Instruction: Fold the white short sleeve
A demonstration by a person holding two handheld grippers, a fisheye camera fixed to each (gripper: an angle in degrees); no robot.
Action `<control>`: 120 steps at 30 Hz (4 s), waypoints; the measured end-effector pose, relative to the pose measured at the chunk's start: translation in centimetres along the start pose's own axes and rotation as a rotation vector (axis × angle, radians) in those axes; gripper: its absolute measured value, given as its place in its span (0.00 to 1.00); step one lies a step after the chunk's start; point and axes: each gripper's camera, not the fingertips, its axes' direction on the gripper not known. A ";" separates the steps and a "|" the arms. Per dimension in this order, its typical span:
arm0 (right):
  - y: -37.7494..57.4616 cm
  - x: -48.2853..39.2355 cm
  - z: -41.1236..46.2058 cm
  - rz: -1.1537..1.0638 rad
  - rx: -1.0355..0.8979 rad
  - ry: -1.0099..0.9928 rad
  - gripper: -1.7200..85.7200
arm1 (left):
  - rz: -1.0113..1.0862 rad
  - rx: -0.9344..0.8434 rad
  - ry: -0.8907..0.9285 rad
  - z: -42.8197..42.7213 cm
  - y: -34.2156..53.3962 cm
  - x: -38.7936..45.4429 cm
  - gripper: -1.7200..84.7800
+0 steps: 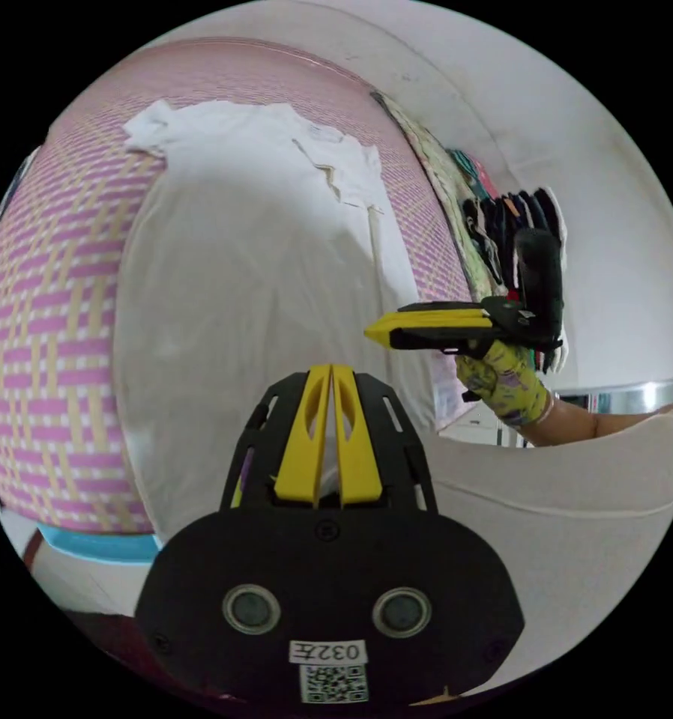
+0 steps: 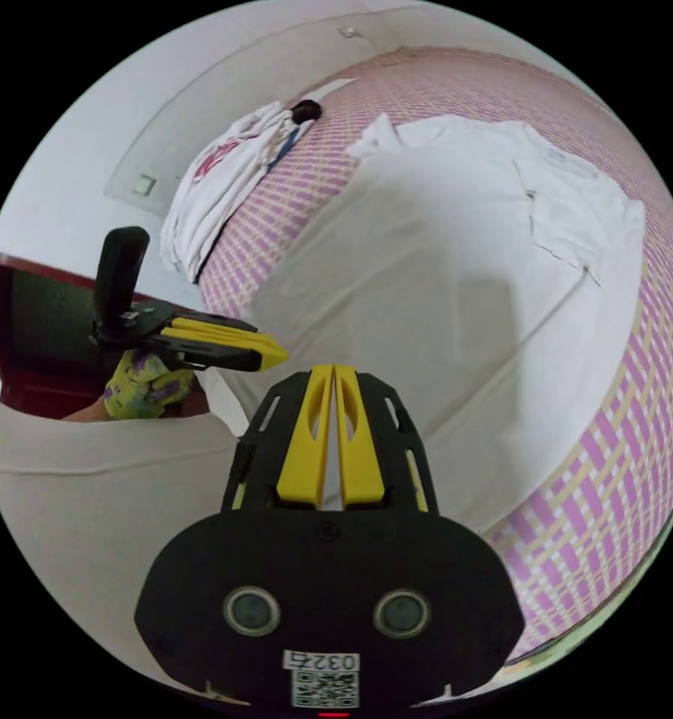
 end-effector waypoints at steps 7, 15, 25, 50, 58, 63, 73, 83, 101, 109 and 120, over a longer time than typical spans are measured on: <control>-2.7 -2.5 -2.1 -0.224 0.051 -0.045 0.01 | -0.305 0.171 -0.050 -6.8 13.2 -4.2 0.01; -3.0 -5.6 -3.3 -0.311 0.074 -0.085 0.01 | -0.449 0.263 -0.072 -11.4 21.7 -6.2 0.01; -5.3 -5.7 -5.8 -0.227 0.121 -0.011 0.01 | -0.411 0.280 -0.022 -14.4 23.8 -10.4 0.01; -37.3 -18.1 5.9 -0.263 -0.058 0.446 0.02 | -0.267 0.264 -0.112 -17.3 26.7 -12.8 0.01; -33.6 -19.6 2.6 -0.458 0.012 0.209 0.05 | -0.264 0.271 -0.060 -18.1 27.1 -13.7 0.01; -37.1 -14.8 -0.5 -0.171 0.098 0.196 0.08 | -0.292 0.342 -0.023 -19.6 28.4 -14.2 0.01; -44.4 -15.8 6.5 -0.113 -0.098 0.419 0.13 | -0.320 0.342 0.046 -19.8 28.6 -15.7 0.08; -43.1 -13.0 6.2 -0.086 -0.075 0.370 0.01 | -0.323 0.258 0.001 -19.1 25.8 -15.4 0.01; -11.7 22.5 -17.5 0.475 0.700 -0.404 0.01 | 0.079 0.098 0.102 -19.3 18.8 -5.4 0.01; -6.3 29.2 -12.1 0.673 0.609 -0.397 0.01 | 0.052 -0.052 0.052 -15.2 16.7 -3.5 0.01; -14.5 23.9 -12.7 0.437 0.539 -0.446 0.01 | -0.139 0.148 0.062 -21.4 19.8 -6.1 0.01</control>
